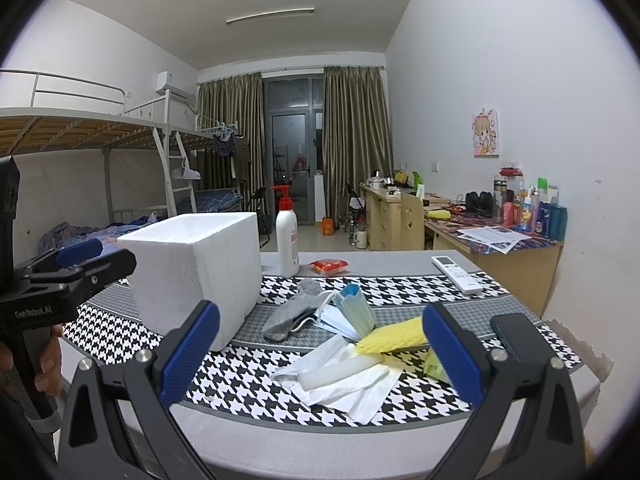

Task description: Organize soft objects

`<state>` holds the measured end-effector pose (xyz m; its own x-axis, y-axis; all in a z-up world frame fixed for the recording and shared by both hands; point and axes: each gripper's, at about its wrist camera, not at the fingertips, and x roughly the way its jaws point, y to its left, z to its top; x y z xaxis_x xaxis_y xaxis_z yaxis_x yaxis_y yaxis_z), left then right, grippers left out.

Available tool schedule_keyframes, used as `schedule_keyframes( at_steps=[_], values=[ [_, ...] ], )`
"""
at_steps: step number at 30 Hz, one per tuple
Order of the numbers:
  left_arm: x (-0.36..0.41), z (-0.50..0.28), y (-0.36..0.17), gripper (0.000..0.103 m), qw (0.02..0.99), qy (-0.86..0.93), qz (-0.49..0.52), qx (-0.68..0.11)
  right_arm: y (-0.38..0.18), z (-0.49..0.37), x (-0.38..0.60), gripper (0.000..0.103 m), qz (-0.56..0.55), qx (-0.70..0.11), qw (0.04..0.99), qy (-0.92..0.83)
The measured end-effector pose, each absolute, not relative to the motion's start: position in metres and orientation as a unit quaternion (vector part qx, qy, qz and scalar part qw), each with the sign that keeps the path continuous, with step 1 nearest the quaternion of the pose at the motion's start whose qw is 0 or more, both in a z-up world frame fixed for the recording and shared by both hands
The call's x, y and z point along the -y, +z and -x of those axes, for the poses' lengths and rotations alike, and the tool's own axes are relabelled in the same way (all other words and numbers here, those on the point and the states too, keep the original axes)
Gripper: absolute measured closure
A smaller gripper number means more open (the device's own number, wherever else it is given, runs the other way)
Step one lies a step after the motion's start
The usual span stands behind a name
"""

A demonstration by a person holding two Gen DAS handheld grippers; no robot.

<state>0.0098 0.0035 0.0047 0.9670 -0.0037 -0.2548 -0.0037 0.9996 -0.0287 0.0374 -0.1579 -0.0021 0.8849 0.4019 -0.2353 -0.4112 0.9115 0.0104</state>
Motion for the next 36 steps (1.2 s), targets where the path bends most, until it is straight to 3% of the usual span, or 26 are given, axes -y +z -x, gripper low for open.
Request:
schedule_keyframes(
  at_steps=[36],
  values=[
    [0.051, -0.069, -0.018, 0.001, 0.974, -0.076, -0.027, -0.211, -0.024, -0.092, 0.197, 0.001, 0.005, -0.183, 0.972, 0.150]
  ],
)
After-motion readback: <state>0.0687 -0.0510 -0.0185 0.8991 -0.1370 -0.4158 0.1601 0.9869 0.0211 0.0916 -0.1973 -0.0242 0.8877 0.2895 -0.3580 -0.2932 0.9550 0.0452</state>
